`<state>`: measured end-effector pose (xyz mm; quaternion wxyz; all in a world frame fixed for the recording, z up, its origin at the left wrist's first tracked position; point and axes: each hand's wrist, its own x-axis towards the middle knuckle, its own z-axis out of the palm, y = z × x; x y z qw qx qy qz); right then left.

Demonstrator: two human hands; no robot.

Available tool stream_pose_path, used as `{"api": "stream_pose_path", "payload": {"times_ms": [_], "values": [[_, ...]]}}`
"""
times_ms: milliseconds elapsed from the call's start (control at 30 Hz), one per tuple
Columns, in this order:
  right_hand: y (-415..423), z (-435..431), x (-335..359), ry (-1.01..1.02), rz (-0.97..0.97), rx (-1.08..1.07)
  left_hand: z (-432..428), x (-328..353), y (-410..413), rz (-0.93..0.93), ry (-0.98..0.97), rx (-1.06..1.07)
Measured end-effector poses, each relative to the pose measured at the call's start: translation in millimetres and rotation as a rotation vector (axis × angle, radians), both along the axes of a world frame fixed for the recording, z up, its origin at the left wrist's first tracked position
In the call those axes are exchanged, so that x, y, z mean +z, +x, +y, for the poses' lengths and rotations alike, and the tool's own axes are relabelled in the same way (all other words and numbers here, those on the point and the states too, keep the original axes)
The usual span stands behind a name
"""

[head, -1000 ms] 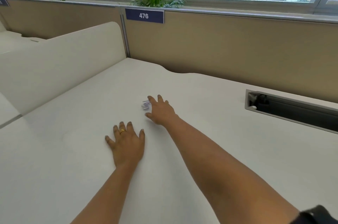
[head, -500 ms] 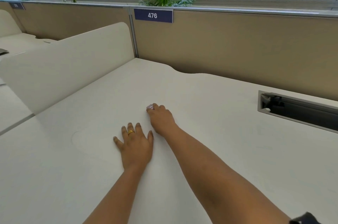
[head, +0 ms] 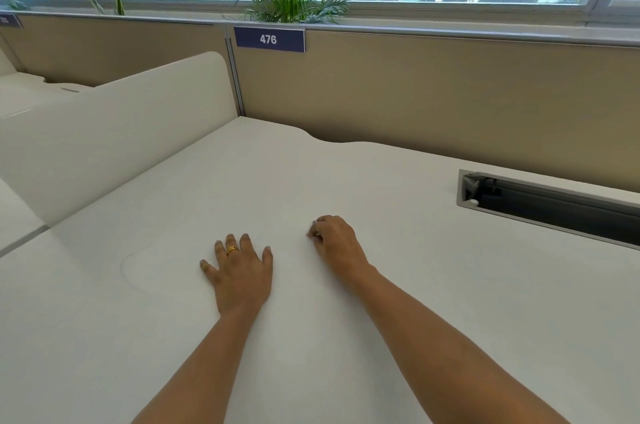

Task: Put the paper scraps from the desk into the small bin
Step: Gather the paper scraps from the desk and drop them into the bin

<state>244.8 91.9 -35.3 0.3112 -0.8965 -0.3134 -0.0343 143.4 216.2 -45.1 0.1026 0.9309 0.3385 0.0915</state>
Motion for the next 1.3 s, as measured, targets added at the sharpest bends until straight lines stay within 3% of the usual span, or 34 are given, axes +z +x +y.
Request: {"api": "stream_pose_path", "payload": {"times_ms": [367,900,1300], "values": [[-30.1,-103.4,16.8,-0.041,0.049,-0.141,-17.9,8.2,-2.1,0.008,-0.079,-0.087],[-68.0,-273.9,29.0,-0.011,-0.028,-0.441,-238.4,26.4,18.3,0.045,-0.136,-0.738],[-43.8,-408.1,77.3,0.097,-0.207,-0.797,-302.8,16.4,32.8,0.089,-0.120,-0.799]]}}
